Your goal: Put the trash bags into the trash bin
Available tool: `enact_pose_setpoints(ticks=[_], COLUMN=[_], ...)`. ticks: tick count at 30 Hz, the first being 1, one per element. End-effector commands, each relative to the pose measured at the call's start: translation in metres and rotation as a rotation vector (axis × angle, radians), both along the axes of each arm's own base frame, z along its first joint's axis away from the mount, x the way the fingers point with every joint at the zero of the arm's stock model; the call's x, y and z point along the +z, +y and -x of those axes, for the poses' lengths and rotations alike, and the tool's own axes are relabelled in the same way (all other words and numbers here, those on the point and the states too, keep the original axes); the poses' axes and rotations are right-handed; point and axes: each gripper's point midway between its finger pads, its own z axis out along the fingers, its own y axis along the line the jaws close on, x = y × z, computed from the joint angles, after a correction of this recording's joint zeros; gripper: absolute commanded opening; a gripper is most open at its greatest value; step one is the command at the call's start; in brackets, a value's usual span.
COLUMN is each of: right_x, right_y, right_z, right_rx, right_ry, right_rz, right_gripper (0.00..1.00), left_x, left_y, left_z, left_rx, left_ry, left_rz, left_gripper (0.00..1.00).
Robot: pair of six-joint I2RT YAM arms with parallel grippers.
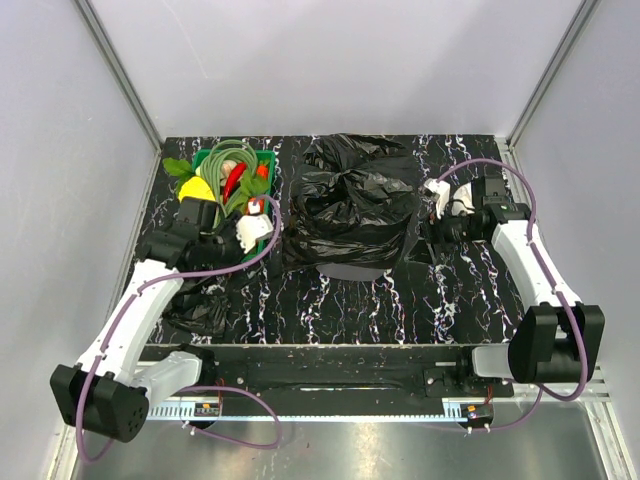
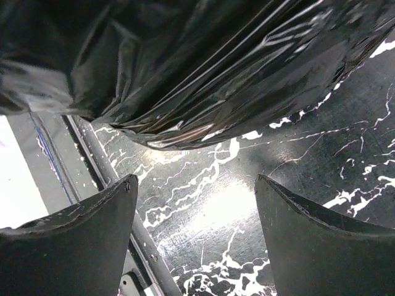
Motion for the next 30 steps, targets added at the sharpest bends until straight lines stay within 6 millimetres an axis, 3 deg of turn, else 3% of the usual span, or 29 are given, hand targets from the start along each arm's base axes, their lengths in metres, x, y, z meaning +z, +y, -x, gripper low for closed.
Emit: enact_pose_setpoints(ticks=[1, 10, 17, 20, 22, 24, 27, 30], right_x=[0.013, -0.001, -0.008, -0.012, -0.014, -0.014, -0.014, -0.013], right_y=[0.005, -0.007, -0.010, -0.012, -0.014, -0.016, -0.020, -0.025], right_z=[0.010, 0.010, 0.008, 0.010, 0.010, 0.009, 0.002, -0.006], right_rx=[0.036, 0.008, -0.005, -0.008, -0.016, -0.021, -0.058, -0.111], right_ry=[-0.063, -0.068, -0.059, -0.062, -0.059, -0.065, -0.063, -0.067], right_rz=[-0.031, 0.053, 0.072, 0.088, 0.099, 0.113, 0.131, 0.150], right_gripper=[0.82, 0.82, 0.82, 0.82, 0.82, 0.82, 0.81, 0.80], left_x=[-0.019, -0.078, -0.104, -0.105, -0.092, -0.063, 0.002, 0.082], left_y=[0.036, 0.072, 0.067, 0.068, 0.060, 0.045, 0.019, -0.003], left_z=[-0.014, 0.002, 0.004, -0.001, -0.002, -0.001, -0.004, -0.019], left_rx=[0.108, 0.064, 0.015, 0.026, 0.024, 0.008, -0.013, 0.009], left_ry=[-0.075, -0.029, 0.015, -0.013, -0.042, -0.060, -0.096, -0.191], left_rz=[-0.179, -0.415, -0.419, -0.418, -0.357, -0.255, -0.096, 0.058], left_gripper=[0.99, 0.99, 0.99, 0.99, 0.99, 0.99, 0.99, 0.99])
